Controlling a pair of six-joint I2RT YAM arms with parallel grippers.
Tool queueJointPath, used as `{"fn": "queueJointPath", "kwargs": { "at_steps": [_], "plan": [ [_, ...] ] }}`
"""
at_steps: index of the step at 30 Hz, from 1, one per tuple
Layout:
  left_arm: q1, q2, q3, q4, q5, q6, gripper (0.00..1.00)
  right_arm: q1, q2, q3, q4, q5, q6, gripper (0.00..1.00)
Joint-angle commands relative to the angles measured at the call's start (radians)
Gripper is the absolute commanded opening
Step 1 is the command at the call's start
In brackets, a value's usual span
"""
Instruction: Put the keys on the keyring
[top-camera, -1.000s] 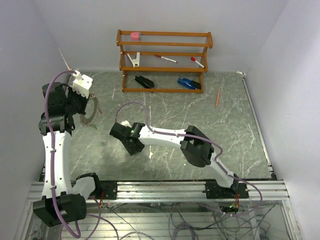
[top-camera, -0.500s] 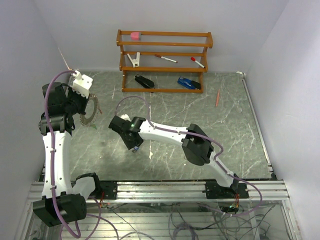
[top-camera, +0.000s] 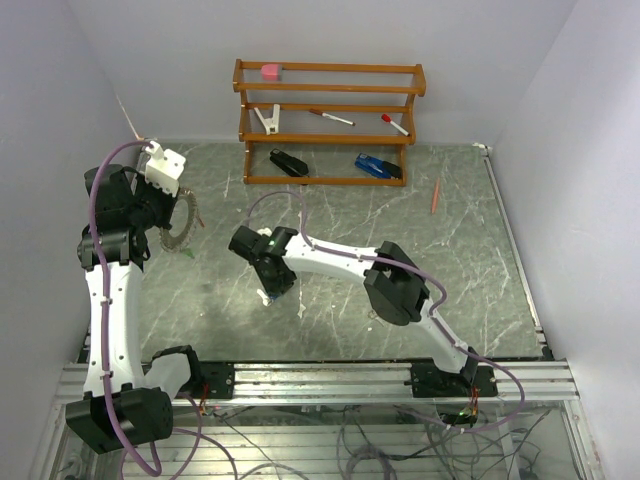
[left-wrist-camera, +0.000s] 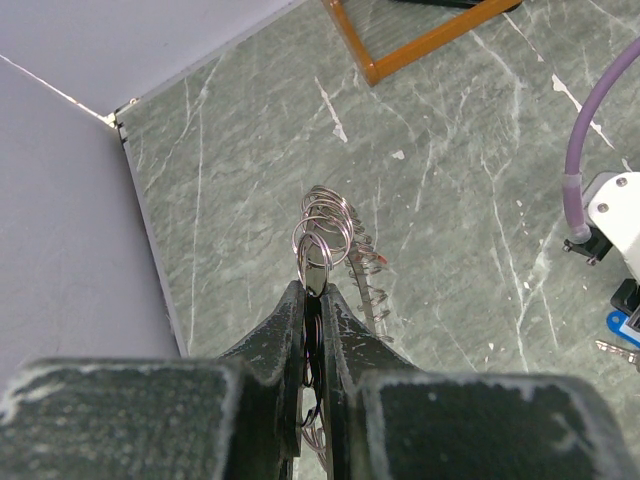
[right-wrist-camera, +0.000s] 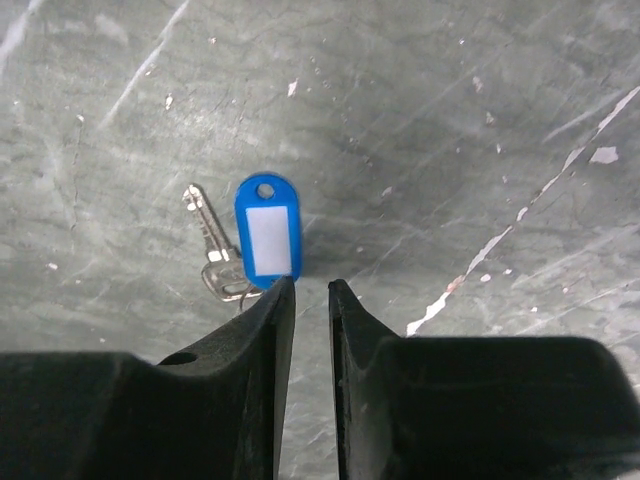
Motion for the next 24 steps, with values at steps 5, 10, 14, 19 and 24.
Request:
{"fn": "queueJointPath", "kwargs": {
  "at_steps": [5, 10, 14, 19, 24],
  "plan": [
    [0.012, -0.027, 0.012, 0.057, 0.007, 0.019, 0.07, 0.008, -0.034, 0.050, -0.031, 0.059, -0.023, 0.33],
    [0.011, -0.029, 0.005, 0.062, 0.012, 0.016, 0.07, -0.003, -0.205, -0.144, 0.132, 0.088, -0.282, 0.37],
    [0.011, -0.030, 0.004, 0.062, 0.009, 0.019, 0.07, -0.032, -0.410, -0.424, 0.364, -0.113, -0.639, 0.38],
    [0.011, -0.029, 0.000, 0.069, 0.011, 0.005, 0.07, -0.069, -0.555, -0.649, 0.572, -0.419, -0.883, 0.38],
    [0.012, -0.029, -0.008, 0.082, 0.008, -0.009, 0.07, -0.088, -0.551, -0.735, 0.711, -0.570, -1.095, 0.41]
  ]
}}
